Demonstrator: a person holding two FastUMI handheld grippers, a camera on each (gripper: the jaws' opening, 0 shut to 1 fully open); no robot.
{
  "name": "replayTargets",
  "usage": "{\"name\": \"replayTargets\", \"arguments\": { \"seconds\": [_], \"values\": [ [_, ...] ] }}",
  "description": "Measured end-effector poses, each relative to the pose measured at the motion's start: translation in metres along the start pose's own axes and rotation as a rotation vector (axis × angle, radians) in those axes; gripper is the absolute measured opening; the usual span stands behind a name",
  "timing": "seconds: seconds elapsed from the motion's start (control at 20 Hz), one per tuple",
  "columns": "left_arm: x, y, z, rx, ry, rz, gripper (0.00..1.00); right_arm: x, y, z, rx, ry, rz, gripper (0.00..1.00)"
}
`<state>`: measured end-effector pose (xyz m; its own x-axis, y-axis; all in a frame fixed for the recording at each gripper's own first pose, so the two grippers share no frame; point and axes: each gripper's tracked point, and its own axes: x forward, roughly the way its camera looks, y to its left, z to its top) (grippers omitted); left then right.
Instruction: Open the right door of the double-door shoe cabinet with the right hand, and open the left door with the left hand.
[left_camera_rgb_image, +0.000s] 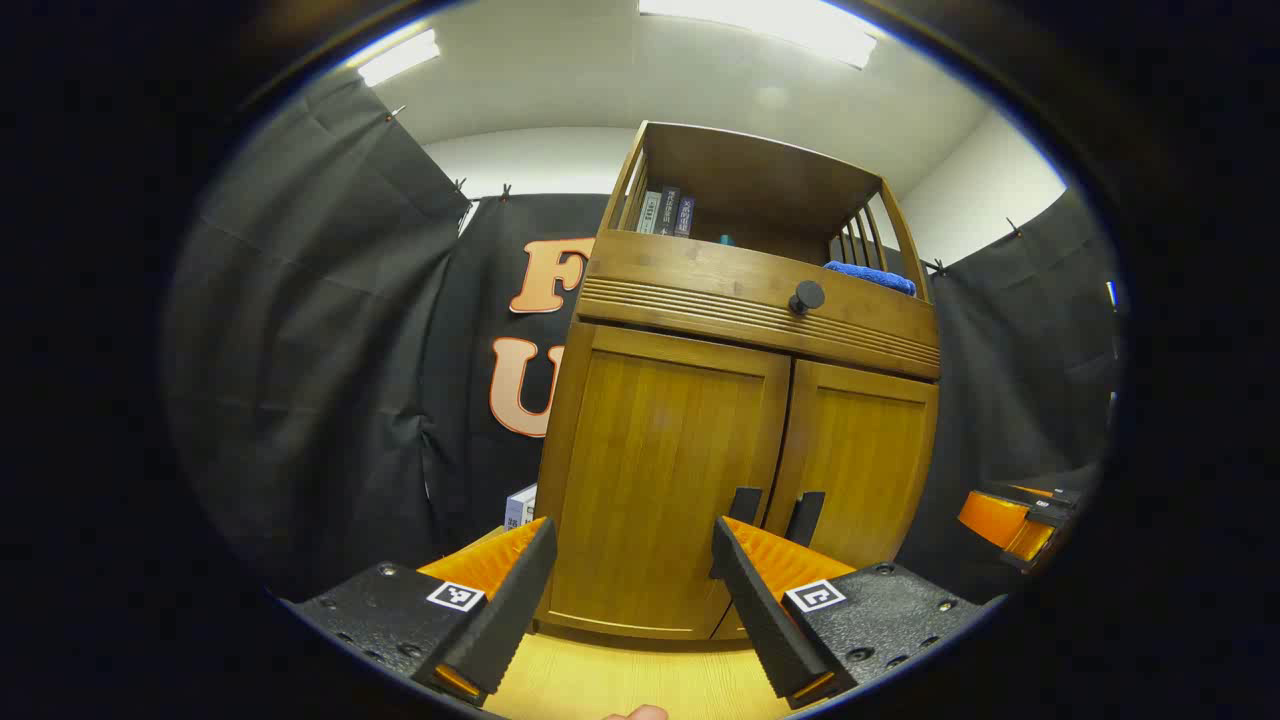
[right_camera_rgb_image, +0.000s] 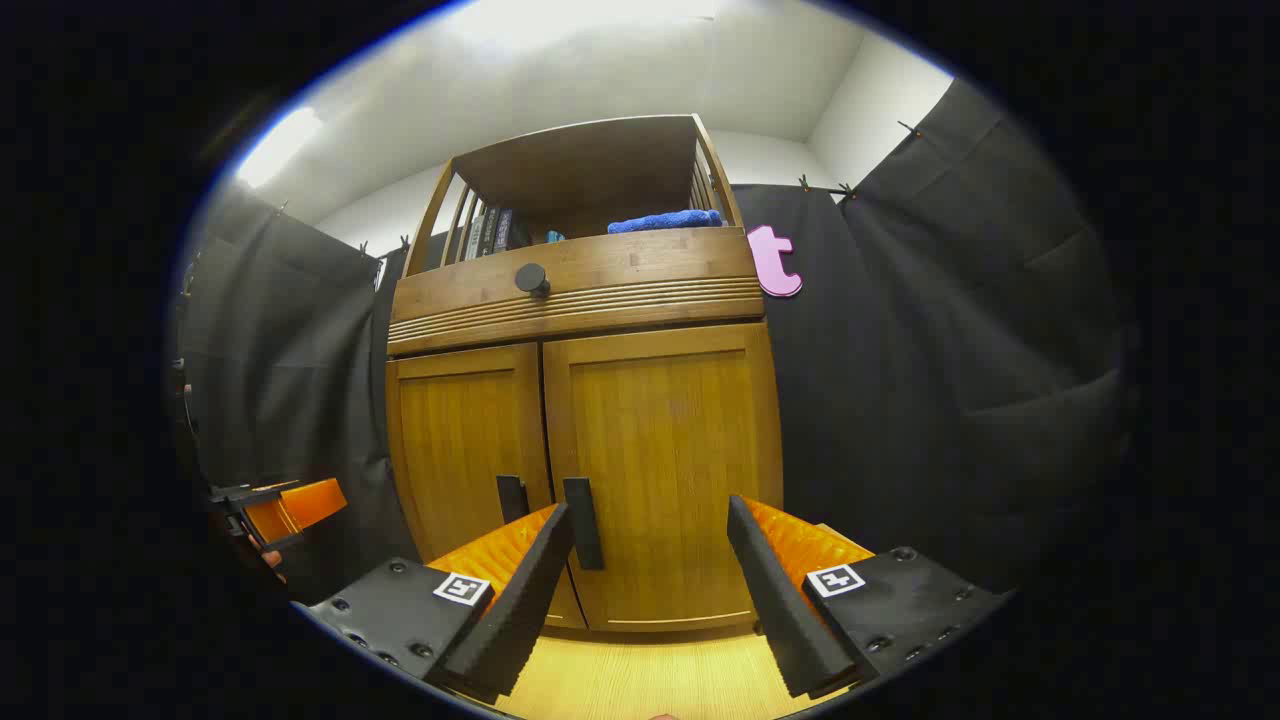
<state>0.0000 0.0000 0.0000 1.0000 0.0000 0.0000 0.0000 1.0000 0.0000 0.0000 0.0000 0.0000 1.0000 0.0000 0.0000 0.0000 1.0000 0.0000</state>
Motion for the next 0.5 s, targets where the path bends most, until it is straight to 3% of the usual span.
{"name": "replayTargets", "arguments": {
  "seconds": [0.1, 0.2, 0.5],
  "values": [
    [0.0002, -0.0011, -0.0002, -0.003, 0.003, -0.003, 0.95, -0.0028, -0.0011, 0.0004, 0.001, 0.001, -0.001, 0.99],
    [-0.0013, -0.0012, 0.0007, -0.003, 0.001, -0.003, 0.91, -0.0028, -0.0022, 0.0003, 0.0, 0.0, -0.003, 1.0],
    [-0.0019, -0.0033, 0.003, 0.003, -0.001, -0.006, 0.92, -0.0034, -0.0034, 0.0028, 0.0, -0.006, -0.006, 0.99]
  ]
}}
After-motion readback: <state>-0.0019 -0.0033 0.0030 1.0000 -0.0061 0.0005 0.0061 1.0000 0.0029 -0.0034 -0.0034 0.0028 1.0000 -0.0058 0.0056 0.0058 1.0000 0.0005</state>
